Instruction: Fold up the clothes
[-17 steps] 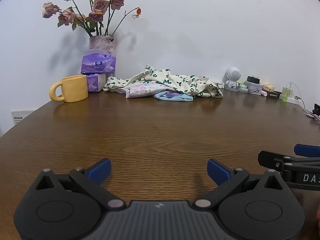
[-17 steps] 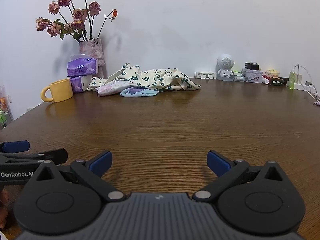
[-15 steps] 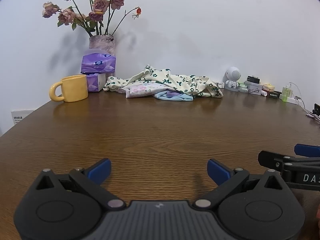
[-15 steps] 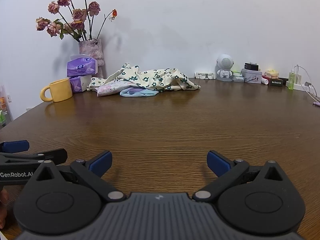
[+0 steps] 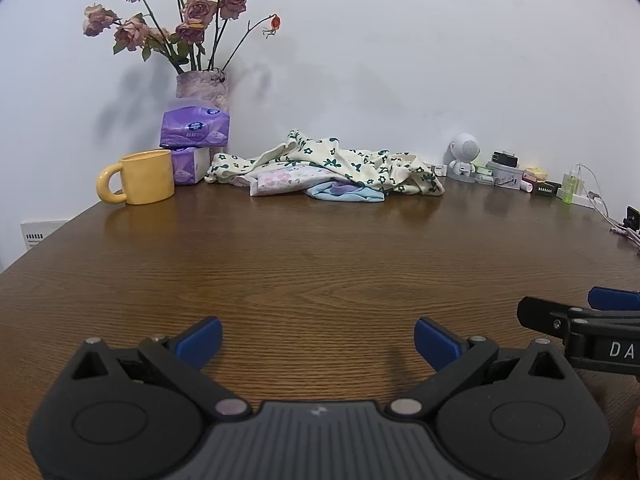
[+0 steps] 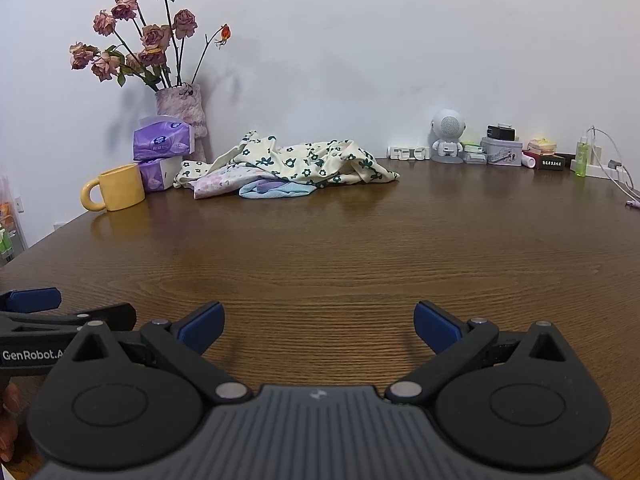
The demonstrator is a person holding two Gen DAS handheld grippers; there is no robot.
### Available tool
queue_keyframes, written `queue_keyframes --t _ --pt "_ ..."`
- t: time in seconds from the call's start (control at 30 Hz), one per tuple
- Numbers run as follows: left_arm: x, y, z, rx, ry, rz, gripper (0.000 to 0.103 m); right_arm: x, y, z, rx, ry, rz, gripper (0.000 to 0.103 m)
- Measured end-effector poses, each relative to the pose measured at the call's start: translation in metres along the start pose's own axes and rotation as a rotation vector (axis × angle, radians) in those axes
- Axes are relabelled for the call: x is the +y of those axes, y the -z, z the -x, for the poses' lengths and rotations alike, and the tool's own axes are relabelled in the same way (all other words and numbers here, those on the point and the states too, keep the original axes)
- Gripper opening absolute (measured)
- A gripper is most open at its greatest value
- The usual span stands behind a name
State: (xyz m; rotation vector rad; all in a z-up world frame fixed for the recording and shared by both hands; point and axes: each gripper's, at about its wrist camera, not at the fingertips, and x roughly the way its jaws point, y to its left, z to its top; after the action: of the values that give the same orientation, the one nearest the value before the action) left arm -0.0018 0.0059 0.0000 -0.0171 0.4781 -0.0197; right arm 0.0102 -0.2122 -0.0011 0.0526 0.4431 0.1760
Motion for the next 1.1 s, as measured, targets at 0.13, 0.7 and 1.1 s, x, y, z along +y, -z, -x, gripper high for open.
queue_keyframes --t 0.13,0.7,1.1 --pt "-0.0005 -0.0008 0.0009 0.000 0.001 0.000 0.102 0.0002 -0.0006 0.0001 0.000 0.001 0.001 0.103" --pt "0.0008 -0.0004 0.0005 -0.003 0.013 0.000 0.102 0.0012 0.0016 0.0001 -0.005 0.005 0.001 0.103" --pt "-0.0002 -0.0006 0.0007 -0.002 0.011 -0.002 0.102 0.0012 0.0013 0.0001 -0.006 0.005 0.000 0.103"
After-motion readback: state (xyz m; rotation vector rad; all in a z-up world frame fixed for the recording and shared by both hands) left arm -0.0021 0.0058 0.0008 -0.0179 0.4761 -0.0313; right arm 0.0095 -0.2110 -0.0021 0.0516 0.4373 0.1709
